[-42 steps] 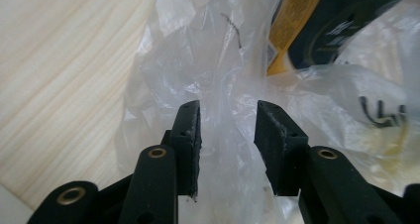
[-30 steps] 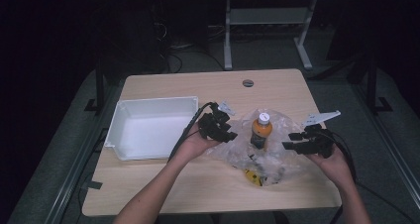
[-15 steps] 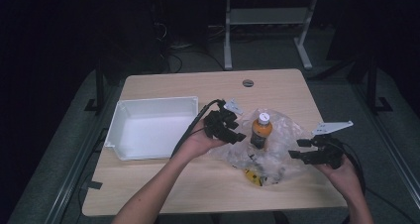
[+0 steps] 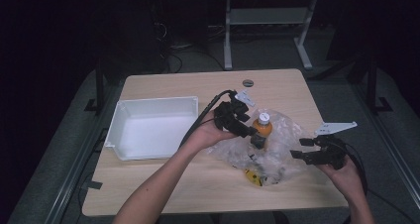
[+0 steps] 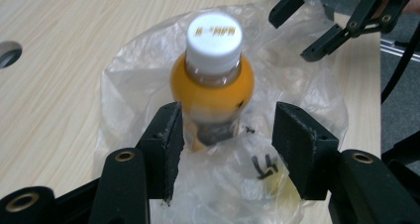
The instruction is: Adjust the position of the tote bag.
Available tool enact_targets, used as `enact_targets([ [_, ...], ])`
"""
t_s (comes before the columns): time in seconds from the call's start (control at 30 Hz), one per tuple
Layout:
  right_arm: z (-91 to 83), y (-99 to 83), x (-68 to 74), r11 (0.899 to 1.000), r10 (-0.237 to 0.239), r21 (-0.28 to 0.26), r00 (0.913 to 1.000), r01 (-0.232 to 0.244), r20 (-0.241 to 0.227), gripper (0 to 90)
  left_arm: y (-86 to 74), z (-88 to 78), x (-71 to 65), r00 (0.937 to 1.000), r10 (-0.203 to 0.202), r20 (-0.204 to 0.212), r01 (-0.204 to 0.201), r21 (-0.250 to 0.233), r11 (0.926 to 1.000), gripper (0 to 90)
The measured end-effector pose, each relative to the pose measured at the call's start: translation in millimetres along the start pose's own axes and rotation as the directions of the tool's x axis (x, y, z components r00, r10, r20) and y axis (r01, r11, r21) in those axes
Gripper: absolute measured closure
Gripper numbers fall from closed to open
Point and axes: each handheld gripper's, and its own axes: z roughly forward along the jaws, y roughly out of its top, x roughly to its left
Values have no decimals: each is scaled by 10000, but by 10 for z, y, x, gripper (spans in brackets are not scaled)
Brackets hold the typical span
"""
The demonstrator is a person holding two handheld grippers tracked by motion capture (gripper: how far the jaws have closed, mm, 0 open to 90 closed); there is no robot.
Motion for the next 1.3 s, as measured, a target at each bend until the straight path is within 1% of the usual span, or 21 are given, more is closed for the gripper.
enact_targets([
  [0.03, -2, -4, -5, 10000, -11, -23, 10000, 11, 11, 350, 22, 15, -7, 10000, -17, 18, 18, -77, 10000, 453],
  [0.07, -5, -7, -10, 10000, -24, -27, 10000, 24, 11, 348, 39, 20, -7, 10000, 39, 44, -39, -28, 10000, 451],
  [0.1, -5, -9, -12, 10000, -39, -39, 10000, 39, 22, 348, 58, 31, -17, 10000, -2, 53, 2, -56, 10000, 450],
  [0.13, -4, -11, -12, 10000, -30, -13, 10000, 30, 30, 346, 83, 41, -6, 9998, 182, 46, -181, -24, 9998, 449],
  [0.2, 5, -15, -9, 10000, -3, 20, 10000, 3, 28, 340, 109, 67, -11, 9999, 89, 82, -89, -73, 9999, 445],
  [0.23, 10, -15, -8, 10000, -33, 35, 10000, 33, 17, 340, 125, 79, -2, 9998, 190, 55, -190, -28, 9998, 443],
  [0.43, 26, -9, 5, 10000, -85, 27, 9999, 85, -75, 338, 204, 171, 36, 9999, 86, 136, -86, -8, 10000, 438],
  [0.5, 20, -6, 2, 9999, -121, -25, 9999, 121, -74, 337, 218, 206, 53, 9999, 57, 151, -56, -19, 10000, 438],
  [0.53, 19, -6, 1, 9999, -137, -21, 9999, 137, -69, 337, 220, 223, 52, 9998, -56, 204, 57, -49, 10000, 438],
  [0.57, 16, -7, 2, 9999, -127, -12, 9999, 127, -62, 336, 220, 232, 59, 9997, 44, 223, -43, -15, 10000, 442],
  [0.77, 22, 2, -10, 9998, -213, -68, 9998, 212, -58, 328, 239, 284, 57, 9996, 163, 214, -161, -57, 9999, 463],
  [0.83, 22, 7, 0, 9999, -145, -59, 9999, 144, -67, 327, 253, 291, 64, 9995, 274, 145, -275, 88, 9996, 465],
  [0.9, 23, 9, 1, 9998, -190, -81, 9998, 189, -89, 327, 265, 311, 61, 9998, 117, 178, -117, 7, 9999, 474],
  [0.93, 24, 10, 1, 9998, -196, -75, 9998, 195, -100, 327, 273, 318, 64, 9997, 131, 206, -133, 66, 9999, 480],
  [1.03, 19, 4, -8, 9998, -183, -95, 9998, 182, -83, 327, 283, 343, 75, 9990, 451, 30, -451, 242, 9987, 508],
  [1.13, 10, -4, -16, 9999, -113, -71, 9999, 113, -63, 327, 284, 354, 102, 9993, 361, 127, -364, 277, 9990, 523],
  [1.17, 9, -7, -20, 9998, -146, -95, 9999, 145, -45, 327, 287, 364, 107, 9996, 252, 152, -254, 160, 9995, 526],
  [1.2, 6, -10, -25, 9998, -152, -121, 9999, 152, -44, 326, 291, 364, 115, 9993, 331, 150, -334, 176, 9993, 526],
  [1.23, 7, -12, -26, 9998, -123, -156, 9999, 122, -66, 325, 293, 368, 111, 9994, 307, 149, -309, 148, 9994, 526],
  [1.27, 3, -12, -27, 9998, -114, -132, 9999, 114, -54, 323, 300, 364, 109, 9992, 381, 123, -384, 243, 9990, 526],
  [1.3, 2, -12, -26, 9999, -74, -123, 10000, 73, -52, 321, 306, 368, 102, 9992, 385, 93, -387, 175, 9991, 531],
])
